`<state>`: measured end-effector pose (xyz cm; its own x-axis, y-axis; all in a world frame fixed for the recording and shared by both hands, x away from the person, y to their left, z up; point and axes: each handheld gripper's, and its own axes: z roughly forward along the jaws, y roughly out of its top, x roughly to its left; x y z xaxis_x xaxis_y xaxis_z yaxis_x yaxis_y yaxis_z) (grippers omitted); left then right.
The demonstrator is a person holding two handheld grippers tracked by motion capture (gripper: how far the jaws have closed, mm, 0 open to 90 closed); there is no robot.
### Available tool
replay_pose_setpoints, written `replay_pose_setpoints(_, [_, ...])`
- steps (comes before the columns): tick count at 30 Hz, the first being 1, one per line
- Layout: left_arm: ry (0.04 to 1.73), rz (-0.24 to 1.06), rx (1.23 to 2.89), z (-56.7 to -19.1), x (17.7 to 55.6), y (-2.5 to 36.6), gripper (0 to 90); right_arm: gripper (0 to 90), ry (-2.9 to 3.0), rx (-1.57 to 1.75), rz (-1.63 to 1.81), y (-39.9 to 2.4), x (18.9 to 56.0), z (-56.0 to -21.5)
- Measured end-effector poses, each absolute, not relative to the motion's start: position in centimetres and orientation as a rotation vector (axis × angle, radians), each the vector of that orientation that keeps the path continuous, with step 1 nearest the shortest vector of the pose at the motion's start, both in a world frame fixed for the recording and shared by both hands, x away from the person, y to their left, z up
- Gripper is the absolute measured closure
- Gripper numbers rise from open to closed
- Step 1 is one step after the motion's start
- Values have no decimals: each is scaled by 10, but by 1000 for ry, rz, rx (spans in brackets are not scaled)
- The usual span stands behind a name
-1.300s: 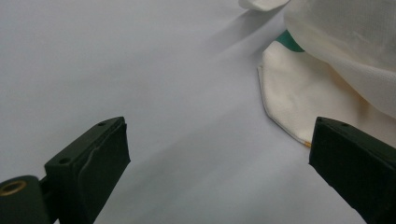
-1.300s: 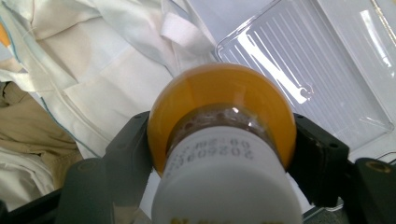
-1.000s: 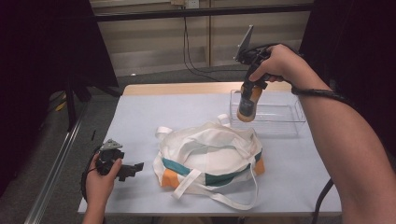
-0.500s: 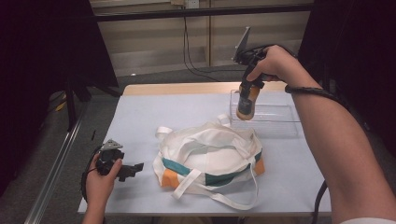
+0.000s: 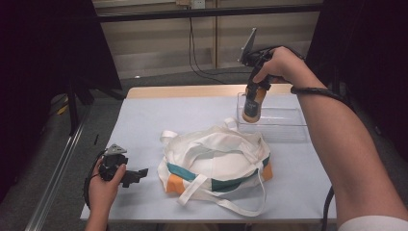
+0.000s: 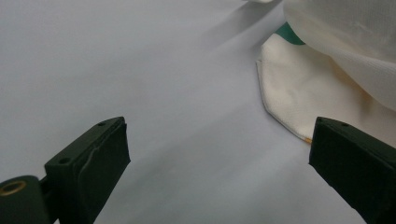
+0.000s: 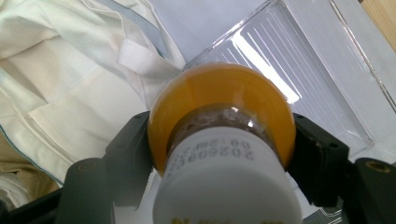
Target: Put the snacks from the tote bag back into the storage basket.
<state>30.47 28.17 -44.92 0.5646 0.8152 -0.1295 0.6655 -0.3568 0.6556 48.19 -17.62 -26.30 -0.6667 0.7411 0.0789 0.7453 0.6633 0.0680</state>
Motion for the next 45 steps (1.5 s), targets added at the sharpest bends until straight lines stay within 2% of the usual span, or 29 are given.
replay_pose_setpoints(45, [1178, 288, 2150, -451, 307, 286, 48, 302, -2813, -1270, -132, -174, 508, -291])
